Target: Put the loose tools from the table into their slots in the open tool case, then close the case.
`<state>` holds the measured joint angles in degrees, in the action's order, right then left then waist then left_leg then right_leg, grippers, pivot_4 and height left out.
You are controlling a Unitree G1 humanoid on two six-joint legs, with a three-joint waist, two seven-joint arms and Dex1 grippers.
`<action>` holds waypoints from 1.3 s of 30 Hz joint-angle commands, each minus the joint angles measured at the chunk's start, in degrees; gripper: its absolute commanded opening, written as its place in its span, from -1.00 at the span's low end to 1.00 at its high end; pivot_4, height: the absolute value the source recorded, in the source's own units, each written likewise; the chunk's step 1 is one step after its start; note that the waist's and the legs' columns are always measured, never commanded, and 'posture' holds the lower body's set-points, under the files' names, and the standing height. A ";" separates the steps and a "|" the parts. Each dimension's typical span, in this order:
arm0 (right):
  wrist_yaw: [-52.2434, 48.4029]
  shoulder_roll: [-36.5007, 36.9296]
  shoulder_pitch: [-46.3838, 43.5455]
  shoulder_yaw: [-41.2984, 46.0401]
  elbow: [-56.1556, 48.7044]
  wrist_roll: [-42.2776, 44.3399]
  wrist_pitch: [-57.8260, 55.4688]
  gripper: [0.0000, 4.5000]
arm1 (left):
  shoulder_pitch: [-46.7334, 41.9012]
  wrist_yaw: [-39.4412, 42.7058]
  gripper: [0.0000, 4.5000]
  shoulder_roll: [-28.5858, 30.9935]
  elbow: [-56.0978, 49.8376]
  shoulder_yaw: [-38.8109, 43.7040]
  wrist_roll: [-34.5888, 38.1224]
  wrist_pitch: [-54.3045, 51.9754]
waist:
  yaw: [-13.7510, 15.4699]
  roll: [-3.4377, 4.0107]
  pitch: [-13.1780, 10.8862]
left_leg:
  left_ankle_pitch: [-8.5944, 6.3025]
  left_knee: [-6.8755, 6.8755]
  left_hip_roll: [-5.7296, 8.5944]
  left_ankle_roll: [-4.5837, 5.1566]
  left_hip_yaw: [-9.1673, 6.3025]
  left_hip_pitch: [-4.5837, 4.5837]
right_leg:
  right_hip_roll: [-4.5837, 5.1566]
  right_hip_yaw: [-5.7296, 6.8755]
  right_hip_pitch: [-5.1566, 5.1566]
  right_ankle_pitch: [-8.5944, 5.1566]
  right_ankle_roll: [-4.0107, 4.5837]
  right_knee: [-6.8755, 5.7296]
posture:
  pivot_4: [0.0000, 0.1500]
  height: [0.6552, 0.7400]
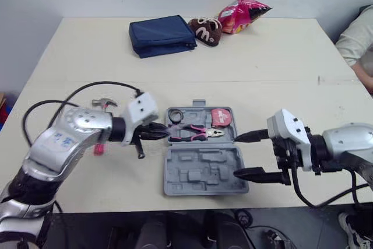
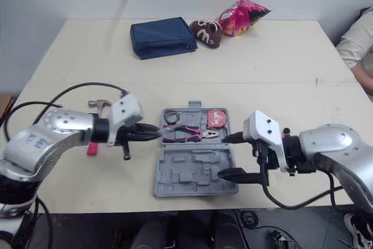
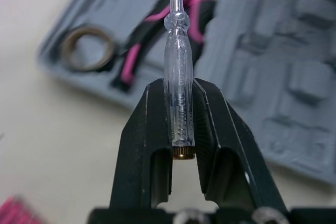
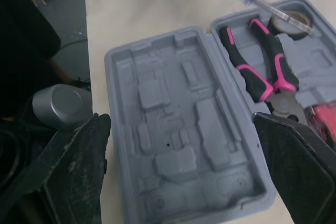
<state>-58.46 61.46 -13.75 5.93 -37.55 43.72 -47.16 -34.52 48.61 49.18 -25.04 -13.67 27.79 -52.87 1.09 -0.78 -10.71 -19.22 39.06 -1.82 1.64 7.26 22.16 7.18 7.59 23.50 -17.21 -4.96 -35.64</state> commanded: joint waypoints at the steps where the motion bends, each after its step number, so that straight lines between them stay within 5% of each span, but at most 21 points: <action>1: -0.05 2.47 5.58 3.66 -3.05 -3.33 2.24 1.00 | -4.12 4.77 -0.99 -1.80 3.05 -4.82 -1.92 2.06 | 0.31 -0.03 -0.02 | 0.03 0.05 0.04 0.04 -0.01 0.01 | 0.04 -0.03 0.01 0.00 0.00 0.06 | 1.00 1.00; 18: 6.49 -0.47 18.03 9.09 -9.38 -1.75 1.28 1.00 | -13.38 11.22 -0.99 -9.28 13.49 -20.47 -14.03 2.76 | 0.47 -0.09 -0.05 | 0.16 0.15 0.15 0.19 -0.21 0.10 | 0.07 -0.06 -0.07 0.07 -0.14 -0.01 | 1.00 1.00; 32: 7.52 -2.12 15.55 8.37 -7.83 -0.51 1.59 1.00 | -16.26 12.05 -0.99 -10.91 13.87 -19.88 -15.08 -2.13 | 0.45 -0.09 -0.05 | 0.17 0.17 0.16 0.20 -0.23 0.10 | 0.07 -0.05 -0.08 0.08 -0.14 -0.19 | 1.00 1.00; 39: 9.48 -4.15 13.60 7.67 -7.82 0.85 0.67 1.00 | -19.90 13.39 0.44 -10.66 10.81 -16.65 -13.39 -3.71 | 0.46 -0.09 -0.05 | 0.17 0.22 0.16 0.21 -0.24 0.11 | 0.07 -0.05 -0.08 0.08 -0.14 -0.23 | 1.00 1.00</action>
<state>-49.18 57.49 -0.19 13.58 -44.38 43.54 -46.48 -53.04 61.48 38.17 -11.65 -32.22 14.13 -56.73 1.54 -0.87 -10.76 -19.04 39.29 -1.66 1.85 7.02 22.27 7.25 7.54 23.42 -17.13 -5.11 -35.86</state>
